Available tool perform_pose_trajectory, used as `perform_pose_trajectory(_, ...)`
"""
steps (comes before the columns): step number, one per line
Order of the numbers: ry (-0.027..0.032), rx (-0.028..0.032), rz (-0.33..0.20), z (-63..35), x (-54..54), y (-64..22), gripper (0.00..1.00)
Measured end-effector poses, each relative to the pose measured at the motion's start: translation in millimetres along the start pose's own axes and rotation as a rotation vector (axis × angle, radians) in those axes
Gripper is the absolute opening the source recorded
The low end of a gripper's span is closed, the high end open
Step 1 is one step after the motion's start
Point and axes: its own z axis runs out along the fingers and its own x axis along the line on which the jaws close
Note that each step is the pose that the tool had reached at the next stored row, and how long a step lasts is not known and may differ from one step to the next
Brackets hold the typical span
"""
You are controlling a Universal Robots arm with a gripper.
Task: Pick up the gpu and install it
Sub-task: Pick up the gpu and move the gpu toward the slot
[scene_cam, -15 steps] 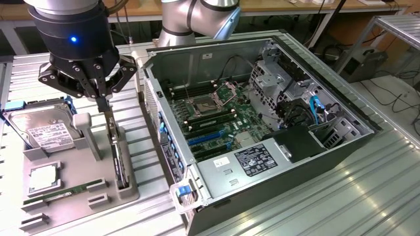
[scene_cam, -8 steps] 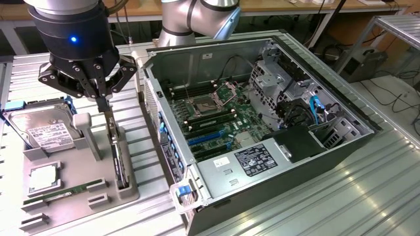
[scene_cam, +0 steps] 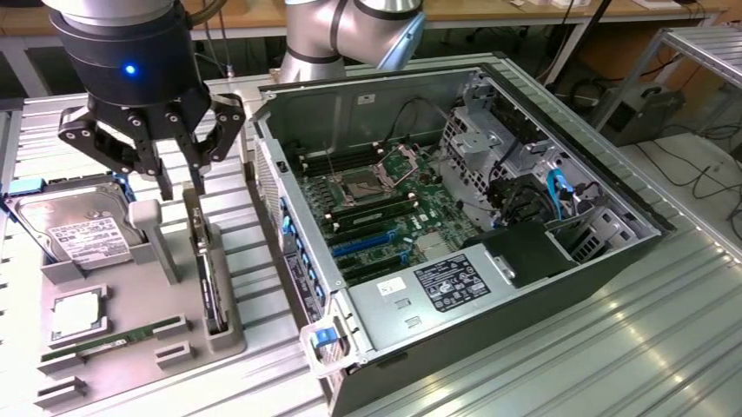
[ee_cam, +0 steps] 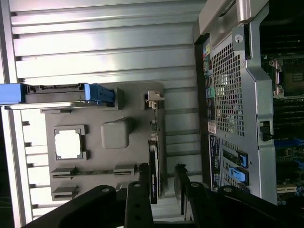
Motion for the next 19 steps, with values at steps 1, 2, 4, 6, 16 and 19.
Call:
perform_pose_trajectory(1,0.0,0.0,0.0,0.0,0.0,0.0,0.36)
perform_pose_trajectory(2,0.0,0.0,0.0,0.0,0.0,0.0,0.42)
perform_pose_trajectory(4,0.0,0.0002,0.0,2.4,0.2,-0.1,0.42)
perform_pose_trajectory(6,0.0,0.0002,0.0,6.2,0.8,-0.7,0.42)
perform_pose_trajectory(16,-0.0001,0.0001,0.0,35.2,1.1,-22.5,0.42)
perform_pose_trajectory(19,0.0,0.0002,0.0,42.9,1.3,-24.0,0.42)
